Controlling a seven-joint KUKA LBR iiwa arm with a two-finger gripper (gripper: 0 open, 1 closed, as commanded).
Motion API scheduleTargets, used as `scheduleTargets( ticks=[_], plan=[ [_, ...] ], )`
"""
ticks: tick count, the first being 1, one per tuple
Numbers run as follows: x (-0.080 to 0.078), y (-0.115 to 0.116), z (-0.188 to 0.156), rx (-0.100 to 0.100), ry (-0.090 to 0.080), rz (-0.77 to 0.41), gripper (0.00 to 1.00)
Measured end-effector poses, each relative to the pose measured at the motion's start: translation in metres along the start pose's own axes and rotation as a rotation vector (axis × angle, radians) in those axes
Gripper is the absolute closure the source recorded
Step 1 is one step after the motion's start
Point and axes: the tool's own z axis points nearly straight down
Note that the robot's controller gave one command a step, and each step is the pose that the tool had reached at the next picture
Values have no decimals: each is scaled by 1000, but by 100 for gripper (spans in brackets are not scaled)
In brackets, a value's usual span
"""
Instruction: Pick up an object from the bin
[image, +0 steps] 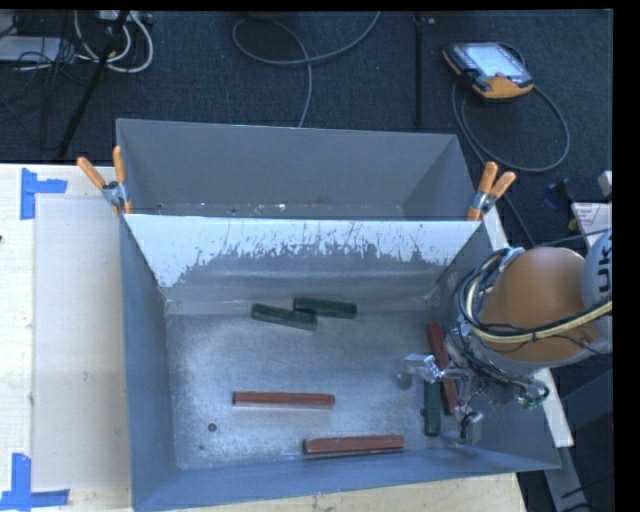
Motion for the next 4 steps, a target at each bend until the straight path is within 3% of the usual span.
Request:
scheduleTargets(
  ticks=[1, 2, 3, 4],
  plan=[
    [-13, -39, 1, 1, 1, 15, 0],
    [-24, -46, 2, -3, 0, -220, 100],
    [-24, -46, 2, -3, 0, -220, 100],
    [-10, -38, -43, -6, 5, -217, 100]
  ],
)
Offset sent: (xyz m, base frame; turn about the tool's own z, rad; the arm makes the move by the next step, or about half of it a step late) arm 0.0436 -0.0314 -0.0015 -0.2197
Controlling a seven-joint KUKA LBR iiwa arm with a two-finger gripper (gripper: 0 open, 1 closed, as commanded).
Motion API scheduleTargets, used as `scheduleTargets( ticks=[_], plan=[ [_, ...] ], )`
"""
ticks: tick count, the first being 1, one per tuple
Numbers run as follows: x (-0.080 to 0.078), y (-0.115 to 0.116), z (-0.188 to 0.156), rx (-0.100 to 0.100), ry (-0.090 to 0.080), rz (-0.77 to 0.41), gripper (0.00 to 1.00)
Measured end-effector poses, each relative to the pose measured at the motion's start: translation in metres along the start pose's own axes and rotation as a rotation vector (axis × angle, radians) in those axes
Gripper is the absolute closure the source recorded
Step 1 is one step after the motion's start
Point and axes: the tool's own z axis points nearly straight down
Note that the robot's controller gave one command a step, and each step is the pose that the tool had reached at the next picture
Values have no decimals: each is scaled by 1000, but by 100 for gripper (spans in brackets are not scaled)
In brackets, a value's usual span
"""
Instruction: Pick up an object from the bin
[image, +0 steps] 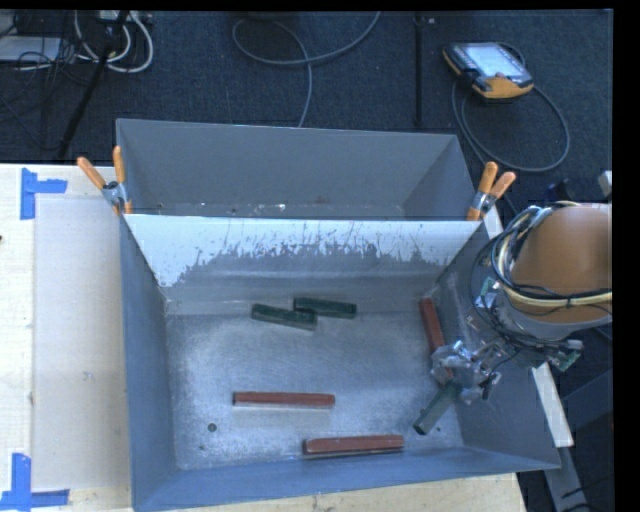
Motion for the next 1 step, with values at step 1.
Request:
scheduleTargets(
  ticks=[1],
  plan=[
    [-41, 13, -107, 8, -5, 5, 100]
  ],
)
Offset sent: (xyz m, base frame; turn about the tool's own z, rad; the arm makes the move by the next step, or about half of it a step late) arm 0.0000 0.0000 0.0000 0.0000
